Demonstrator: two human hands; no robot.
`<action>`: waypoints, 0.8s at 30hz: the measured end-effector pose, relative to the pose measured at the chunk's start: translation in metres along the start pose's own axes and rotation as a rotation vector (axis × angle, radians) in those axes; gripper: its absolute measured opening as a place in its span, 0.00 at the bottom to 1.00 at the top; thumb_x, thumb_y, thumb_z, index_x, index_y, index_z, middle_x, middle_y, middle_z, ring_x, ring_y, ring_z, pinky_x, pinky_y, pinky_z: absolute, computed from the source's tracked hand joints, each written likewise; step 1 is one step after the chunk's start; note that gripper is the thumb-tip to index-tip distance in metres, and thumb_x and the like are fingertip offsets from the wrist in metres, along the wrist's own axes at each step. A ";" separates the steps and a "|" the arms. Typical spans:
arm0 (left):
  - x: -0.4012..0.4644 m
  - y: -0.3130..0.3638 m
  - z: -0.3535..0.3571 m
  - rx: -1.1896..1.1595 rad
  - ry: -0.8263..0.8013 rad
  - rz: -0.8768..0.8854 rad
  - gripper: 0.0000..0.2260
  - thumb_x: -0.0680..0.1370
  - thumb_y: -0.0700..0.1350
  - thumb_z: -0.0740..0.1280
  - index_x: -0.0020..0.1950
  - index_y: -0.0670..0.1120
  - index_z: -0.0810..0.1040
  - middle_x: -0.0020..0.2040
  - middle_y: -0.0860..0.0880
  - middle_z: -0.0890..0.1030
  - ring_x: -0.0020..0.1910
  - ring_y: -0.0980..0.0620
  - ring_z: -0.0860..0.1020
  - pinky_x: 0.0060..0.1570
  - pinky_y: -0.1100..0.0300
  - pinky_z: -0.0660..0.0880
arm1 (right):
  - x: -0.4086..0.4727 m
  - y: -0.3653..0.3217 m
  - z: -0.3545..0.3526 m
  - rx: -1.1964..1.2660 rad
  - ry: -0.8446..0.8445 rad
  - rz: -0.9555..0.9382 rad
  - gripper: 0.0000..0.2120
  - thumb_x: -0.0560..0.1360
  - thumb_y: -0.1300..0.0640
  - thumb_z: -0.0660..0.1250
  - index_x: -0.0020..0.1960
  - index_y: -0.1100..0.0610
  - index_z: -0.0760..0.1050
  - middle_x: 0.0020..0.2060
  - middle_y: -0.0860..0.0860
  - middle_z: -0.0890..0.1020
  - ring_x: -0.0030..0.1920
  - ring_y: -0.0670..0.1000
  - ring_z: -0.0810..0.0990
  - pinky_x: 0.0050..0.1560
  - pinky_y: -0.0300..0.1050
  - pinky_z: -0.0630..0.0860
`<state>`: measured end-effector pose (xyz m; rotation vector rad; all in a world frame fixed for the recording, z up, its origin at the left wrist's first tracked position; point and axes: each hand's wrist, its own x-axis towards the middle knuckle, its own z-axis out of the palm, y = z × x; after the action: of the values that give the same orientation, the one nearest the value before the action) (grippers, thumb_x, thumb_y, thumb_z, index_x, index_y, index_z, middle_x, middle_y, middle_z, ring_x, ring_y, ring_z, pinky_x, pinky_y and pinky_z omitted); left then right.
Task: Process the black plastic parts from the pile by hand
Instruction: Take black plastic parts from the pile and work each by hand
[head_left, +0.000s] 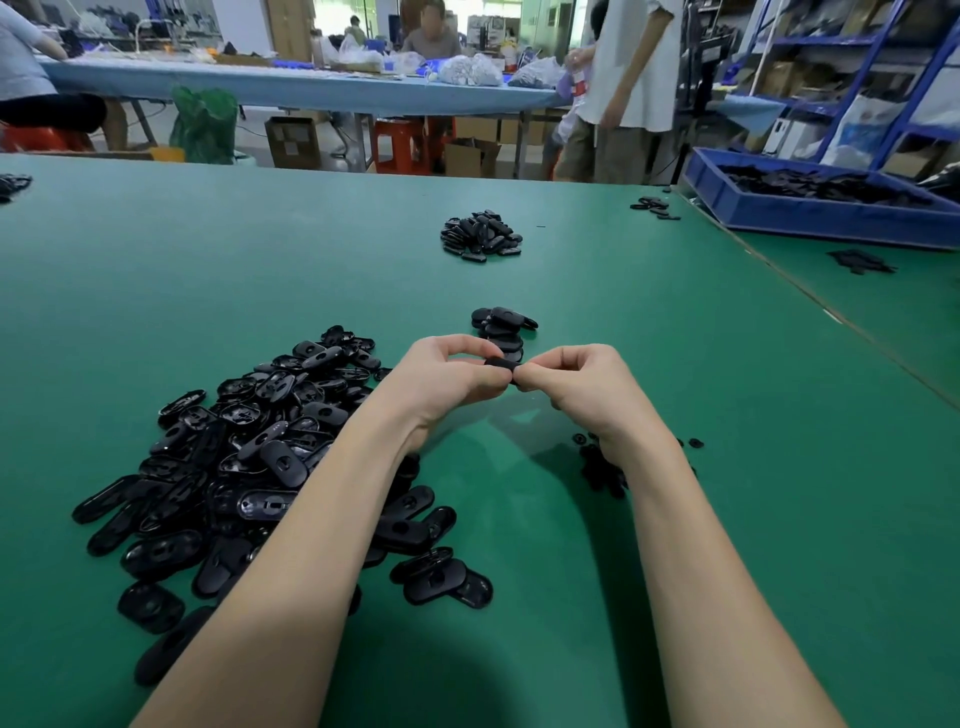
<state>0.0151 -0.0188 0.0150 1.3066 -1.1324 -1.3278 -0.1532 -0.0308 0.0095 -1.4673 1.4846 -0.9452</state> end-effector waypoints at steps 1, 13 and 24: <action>0.000 0.000 0.000 -0.002 -0.001 -0.003 0.09 0.74 0.30 0.72 0.48 0.42 0.80 0.36 0.46 0.85 0.37 0.50 0.81 0.54 0.59 0.81 | 0.000 0.000 0.000 -0.001 0.002 -0.002 0.04 0.71 0.52 0.76 0.41 0.53 0.85 0.33 0.41 0.82 0.25 0.35 0.72 0.27 0.27 0.66; -0.001 0.002 0.003 0.097 0.066 -0.020 0.08 0.73 0.31 0.73 0.44 0.43 0.80 0.31 0.49 0.81 0.38 0.49 0.81 0.62 0.51 0.78 | 0.004 0.004 0.004 -0.066 0.037 -0.078 0.07 0.69 0.52 0.77 0.38 0.52 0.80 0.23 0.39 0.74 0.22 0.39 0.69 0.23 0.28 0.62; 0.001 -0.005 0.000 0.054 0.018 0.048 0.08 0.74 0.32 0.72 0.47 0.44 0.79 0.37 0.46 0.84 0.36 0.52 0.80 0.47 0.62 0.79 | 0.003 0.007 0.001 0.010 0.009 -0.153 0.05 0.73 0.52 0.76 0.44 0.50 0.81 0.29 0.40 0.79 0.25 0.39 0.72 0.27 0.29 0.66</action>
<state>0.0153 -0.0188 0.0103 1.3191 -1.1873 -1.2559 -0.1547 -0.0333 0.0020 -1.5889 1.3866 -1.0503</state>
